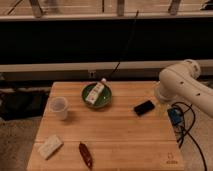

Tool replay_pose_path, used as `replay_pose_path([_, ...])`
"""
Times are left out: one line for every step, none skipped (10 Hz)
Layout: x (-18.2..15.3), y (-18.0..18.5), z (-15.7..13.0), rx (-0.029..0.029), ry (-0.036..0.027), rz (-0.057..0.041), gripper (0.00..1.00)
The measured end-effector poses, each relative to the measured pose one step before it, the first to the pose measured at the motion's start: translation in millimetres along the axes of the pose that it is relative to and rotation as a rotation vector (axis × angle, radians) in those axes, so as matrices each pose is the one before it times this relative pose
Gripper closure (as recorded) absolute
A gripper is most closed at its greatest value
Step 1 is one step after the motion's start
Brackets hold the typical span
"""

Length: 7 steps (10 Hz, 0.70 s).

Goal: Pick up the ceramic cup

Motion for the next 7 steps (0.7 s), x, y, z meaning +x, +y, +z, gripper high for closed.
replay_pose_path([0.02, -0.04, -0.06, 0.00012, 0.00001, 0.00004, 0.20])
replay_pose_path([0.02, 0.21, 0.21, -0.00015, 0.00087, -0.00084, 0.20])
replay_pose_path([-1.95, 0.17, 0.05, 0.00183, 0.00454, -0.00716, 0.20])
replay_pose_path([-12.98, -3.03, 0.65, 0.00842, 0.00665, -0.03028, 0.20])
replay_pose_path([-10.65, -2.31, 0.22, 0.00559, 0.00571, -0.02083, 0.20])
replay_pose_path([-21.84, -4.90, 0.19, 0.00932, 0.00747, -0.03572, 0.20])
replay_pose_path([-20.25, -4.78, 0.45, 0.00921, 0.00917, -0.03834, 0.20])
